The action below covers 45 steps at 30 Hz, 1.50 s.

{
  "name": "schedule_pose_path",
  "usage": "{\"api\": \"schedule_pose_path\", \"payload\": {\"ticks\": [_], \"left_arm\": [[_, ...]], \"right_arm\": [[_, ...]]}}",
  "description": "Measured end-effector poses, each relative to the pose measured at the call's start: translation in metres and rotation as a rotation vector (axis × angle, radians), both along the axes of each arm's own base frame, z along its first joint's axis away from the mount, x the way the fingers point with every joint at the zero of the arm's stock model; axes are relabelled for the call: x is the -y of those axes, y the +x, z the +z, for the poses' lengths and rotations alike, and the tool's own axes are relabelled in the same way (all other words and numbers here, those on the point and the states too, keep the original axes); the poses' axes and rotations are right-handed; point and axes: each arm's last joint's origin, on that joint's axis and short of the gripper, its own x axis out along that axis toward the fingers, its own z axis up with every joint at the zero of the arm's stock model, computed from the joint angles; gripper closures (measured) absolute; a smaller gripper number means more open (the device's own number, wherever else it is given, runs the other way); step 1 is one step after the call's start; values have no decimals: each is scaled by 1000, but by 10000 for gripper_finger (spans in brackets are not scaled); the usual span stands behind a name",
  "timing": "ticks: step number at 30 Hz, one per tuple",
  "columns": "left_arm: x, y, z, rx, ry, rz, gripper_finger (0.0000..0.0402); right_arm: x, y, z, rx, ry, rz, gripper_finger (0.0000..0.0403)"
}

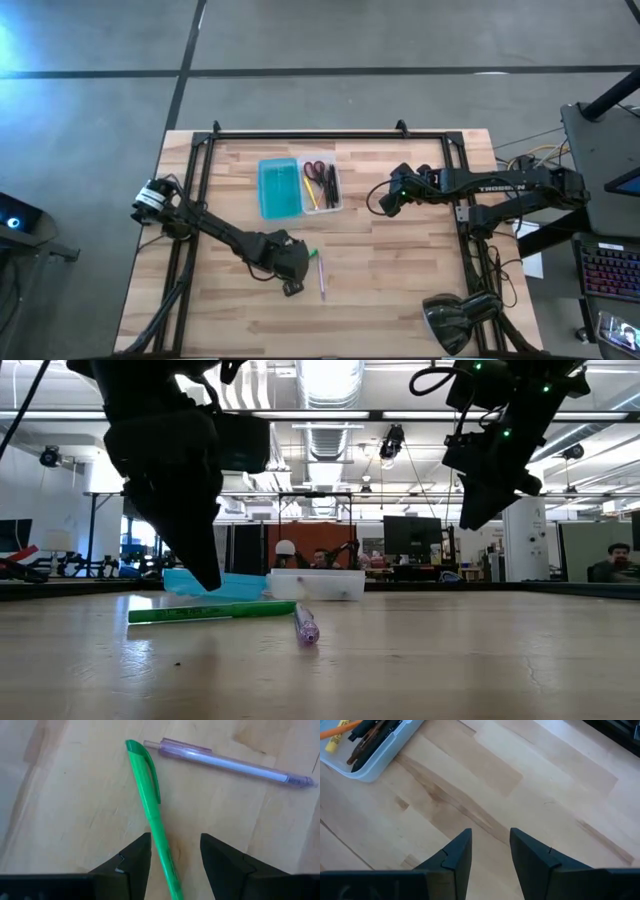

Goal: Pick & place school supplies into a supply box
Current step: Put the green pen into the pencil box

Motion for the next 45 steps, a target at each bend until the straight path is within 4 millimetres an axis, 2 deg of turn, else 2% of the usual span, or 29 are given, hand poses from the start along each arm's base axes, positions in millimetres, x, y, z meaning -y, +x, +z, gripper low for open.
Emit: {"api": "schedule_pose_path", "payload": {"ticks": [4,11,16,20,27,31,37,42,45], "left_arm": [[-3,1,0,2,7,8,247],[-3,8,-21,-50,-19,20,248],[-3,9,-24,-57,-15,73,254],[-5,8,-24,-72,23,90,288],[-10,6,-31,-94,75,159,381],[-21,9,-32,-78,29,337,389],[-39,13,-17,22,-79,566,390],[-53,23,15,232,-202,649,392],[-66,29,26,326,-245,703,392]], "right_arm": [[0,-1,-2,-5,1,0,280],[0,-3,-7,-23,5,-4,280],[-1,-5,-10,-32,8,-7,280],[-1,-5,-11,-33,8,-8,280],[-1,-5,-11,-27,8,-11,280],[0,-4,-10,-15,6,-23,280],[0,-4,-9,-4,-11,-45,280],[1,-1,-8,22,-15,-46,280],[1,0,-7,38,-17,-46,280]]}}
